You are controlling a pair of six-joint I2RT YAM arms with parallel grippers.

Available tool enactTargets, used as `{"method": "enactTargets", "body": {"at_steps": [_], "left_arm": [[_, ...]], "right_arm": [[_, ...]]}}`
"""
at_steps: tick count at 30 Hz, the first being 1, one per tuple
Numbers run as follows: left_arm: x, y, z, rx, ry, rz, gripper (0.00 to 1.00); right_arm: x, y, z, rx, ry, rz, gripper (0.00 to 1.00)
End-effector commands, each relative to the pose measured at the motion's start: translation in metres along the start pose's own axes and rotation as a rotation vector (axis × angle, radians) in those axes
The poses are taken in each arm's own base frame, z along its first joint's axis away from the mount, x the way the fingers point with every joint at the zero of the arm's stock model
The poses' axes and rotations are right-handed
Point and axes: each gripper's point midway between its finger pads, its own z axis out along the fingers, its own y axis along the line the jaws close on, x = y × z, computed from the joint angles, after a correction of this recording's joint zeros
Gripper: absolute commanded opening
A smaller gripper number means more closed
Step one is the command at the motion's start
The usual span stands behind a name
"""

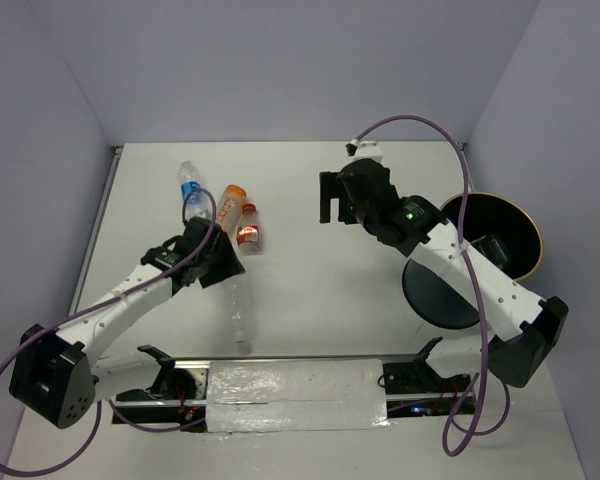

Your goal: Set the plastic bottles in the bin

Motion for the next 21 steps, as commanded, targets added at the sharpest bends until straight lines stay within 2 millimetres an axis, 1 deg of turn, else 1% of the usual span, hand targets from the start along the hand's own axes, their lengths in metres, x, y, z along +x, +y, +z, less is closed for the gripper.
{"method": "enactTargets", "body": {"at_steps": [1, 2, 3, 4, 5, 6, 7, 8, 9, 10, 11, 12, 14, 15, 17, 19, 21], "left_arm": [[-0.049, -0.088, -0.045, 0.327, -0.114, 0.263, 0.65], [-0.063, -0.113, -0.063, 0.41, -0.147, 0.303, 0.65], [-0.057, -0.128, -0.069, 0.491, -0.102, 0.346, 0.66], [-0.058, -0.138, -0.075, 0.538, -0.104, 0.399, 0.66], [-0.061, -0.149, -0.081, 0.586, -0.115, 0.425, 0.66], [-0.064, -0.16, -0.087, 0.627, -0.115, 0.446, 0.65], [-0.06, -0.168, -0.093, 0.681, -0.096, 0.478, 0.66], [-0.059, -0.173, -0.095, 0.705, -0.091, 0.489, 0.65], [-0.061, -0.18, -0.097, 0.735, -0.096, 0.505, 0.65], [-0.059, -0.184, -0.1, 0.763, -0.081, 0.513, 0.65], [-0.059, -0.187, -0.099, 0.772, -0.075, 0.516, 0.65], [-0.059, -0.19, -0.1, 0.787, -0.075, 0.52, 0.65], [-0.058, -0.193, -0.1, 0.801, -0.066, 0.526, 0.65], [-0.058, -0.193, -0.1, 0.804, -0.065, 0.53, 0.65], [-0.058, -0.195, -0.1, 0.814, -0.069, 0.53, 0.65], [-0.059, -0.195, -0.101, 0.815, -0.071, 0.532, 0.65], [-0.061, -0.195, -0.101, 0.811, -0.081, 0.536, 0.66]], "right_arm": [[-0.019, 0.031, -0.005, -0.128, -0.004, 0.008, 1.0], [-0.018, 0.044, -0.004, -0.191, 0.017, 0.006, 1.0], [-0.022, 0.052, -0.007, -0.229, 0.018, 0.011, 1.0], [-0.032, 0.061, -0.011, -0.271, 0.007, 0.024, 1.0], [-0.03, 0.072, -0.01, -0.319, 0.031, 0.023, 1.0], [-0.033, 0.077, -0.011, -0.336, 0.036, 0.037, 1.0], [-0.043, 0.084, -0.015, -0.365, 0.026, 0.049, 1.0], [-0.039, 0.093, -0.008, -0.388, 0.058, 0.052, 1.0], [-0.047, 0.098, -0.01, -0.404, 0.058, 0.08, 1.0], [-0.047, 0.104, -0.01, -0.418, 0.068, 0.088, 1.0], [-0.045, 0.11, -0.004, -0.432, 0.093, 0.108, 1.0], [-0.047, 0.113, -0.003, -0.436, 0.092, 0.119, 1.0], [-0.051, 0.117, 0.001, -0.441, 0.086, 0.148, 1.0], [-0.049, 0.12, 0.005, -0.438, 0.096, 0.172, 1.0], [-0.048, 0.128, 0.007, -0.468, 0.108, 0.198, 1.0], [-0.039, 0.134, 0.013, -0.485, 0.144, 0.225, 1.0], [-0.03, 0.135, 0.018, -0.473, 0.174, 0.25, 1.0]]}}
